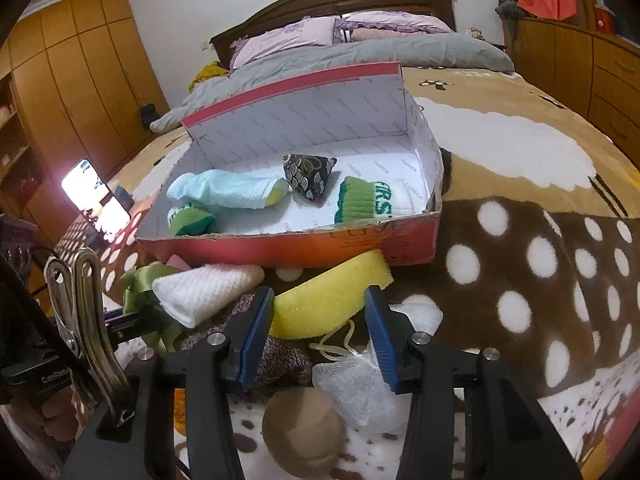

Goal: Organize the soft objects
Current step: 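Grasp the green ribbon bow with left gripper while right grasps the yellow sponge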

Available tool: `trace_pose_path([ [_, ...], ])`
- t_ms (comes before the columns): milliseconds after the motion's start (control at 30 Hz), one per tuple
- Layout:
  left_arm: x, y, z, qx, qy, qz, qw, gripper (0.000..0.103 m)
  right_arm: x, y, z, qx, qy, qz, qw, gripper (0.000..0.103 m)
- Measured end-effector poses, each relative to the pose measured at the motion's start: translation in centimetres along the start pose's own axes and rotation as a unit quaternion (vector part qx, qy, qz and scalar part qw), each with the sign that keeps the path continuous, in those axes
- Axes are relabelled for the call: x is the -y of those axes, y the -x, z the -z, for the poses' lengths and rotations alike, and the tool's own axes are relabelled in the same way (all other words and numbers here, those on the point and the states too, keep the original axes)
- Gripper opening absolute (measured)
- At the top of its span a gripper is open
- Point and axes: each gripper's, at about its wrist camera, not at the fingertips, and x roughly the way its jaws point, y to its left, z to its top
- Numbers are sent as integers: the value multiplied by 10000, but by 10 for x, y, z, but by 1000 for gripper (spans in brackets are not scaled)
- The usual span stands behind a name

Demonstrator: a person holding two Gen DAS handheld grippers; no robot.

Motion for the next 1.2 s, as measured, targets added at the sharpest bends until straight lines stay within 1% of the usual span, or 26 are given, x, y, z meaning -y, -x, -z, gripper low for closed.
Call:
trace_pose_path([
  [300,2,17,-3,199,-47,5,9998,11,-3,9,2,119,5,-32,9999,41],
  [533,5,28,-7,364,-76,12,9993,11,-12,31,-2,375,75,-221,9990,41],
  [767,8,42,-15,578,-164,-44,9982,10,-24,49,-7,631,261,-292,9972,41],
  [1000,10,54,-18,719,-185,-112,9972,10,-27,56,-8,710,328,-293,9965,41],
  [1200,15,58,-25,779,-198,-77,9967,10,-27,62,-10,793,402,-264,9957,41],
])
